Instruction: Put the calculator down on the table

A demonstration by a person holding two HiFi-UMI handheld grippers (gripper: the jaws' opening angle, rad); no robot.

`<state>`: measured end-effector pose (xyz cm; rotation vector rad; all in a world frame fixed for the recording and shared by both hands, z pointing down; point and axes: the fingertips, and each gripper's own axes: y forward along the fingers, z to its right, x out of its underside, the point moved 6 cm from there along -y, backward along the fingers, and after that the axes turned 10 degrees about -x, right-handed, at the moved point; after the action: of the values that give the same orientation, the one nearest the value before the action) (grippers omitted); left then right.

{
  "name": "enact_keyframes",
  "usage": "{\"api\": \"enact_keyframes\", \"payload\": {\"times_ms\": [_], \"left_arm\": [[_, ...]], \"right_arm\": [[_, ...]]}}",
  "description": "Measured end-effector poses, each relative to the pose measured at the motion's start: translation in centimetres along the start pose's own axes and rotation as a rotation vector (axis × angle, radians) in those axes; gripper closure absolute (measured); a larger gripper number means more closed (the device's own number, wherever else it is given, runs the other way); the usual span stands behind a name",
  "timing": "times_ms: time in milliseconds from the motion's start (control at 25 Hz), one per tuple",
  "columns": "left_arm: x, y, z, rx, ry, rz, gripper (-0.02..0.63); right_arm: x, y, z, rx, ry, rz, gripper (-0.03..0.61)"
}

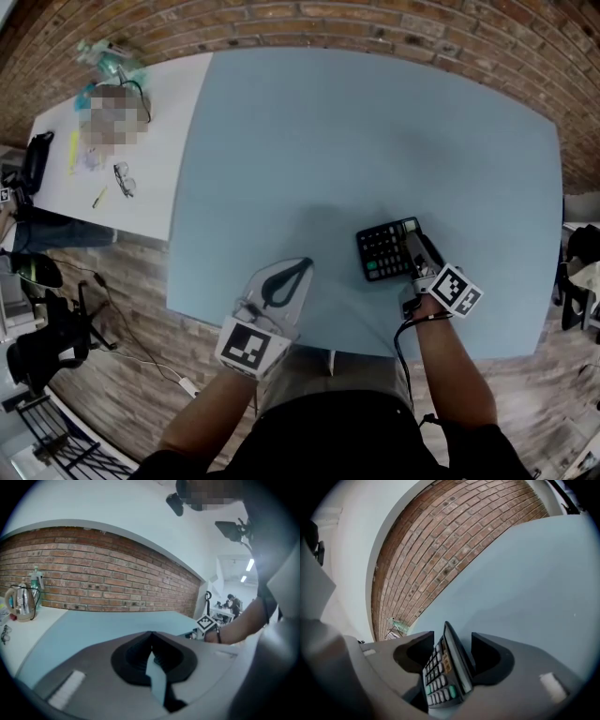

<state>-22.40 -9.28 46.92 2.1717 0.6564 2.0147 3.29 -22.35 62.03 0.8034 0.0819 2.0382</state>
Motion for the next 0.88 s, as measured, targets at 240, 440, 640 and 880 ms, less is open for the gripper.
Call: {"api": "enact_keyframes", "payload": {"times_ms": [240, 440, 640, 880], "left_arm": [[0.2, -0.5, -0.1, -0.001, -0.007, -0.001, 0.617], [-0.1, -0.4, 0.3, 0.007, -0.006, 0.008, 0.617], [-0.2, -0.4, 0.4, 0.021, 0.012, 0.015, 0.618], [-1.2, -0.1, 0.8, 0.036, 0.015, 0.024, 0.617]], "right_arm": [[0.3, -0.6, -0.3, 0.015, -0.021, 0.005, 0.328], [0.1, -1.3, 0.0, 0.05, -0.034, 0.015, 0.328], [-0.2, -2.0, -0.1, 0.069, -0.056, 0.02, 0.328], [0.3, -2.7, -0.7, 0.069, -0.106, 0.002, 0.328]]}}
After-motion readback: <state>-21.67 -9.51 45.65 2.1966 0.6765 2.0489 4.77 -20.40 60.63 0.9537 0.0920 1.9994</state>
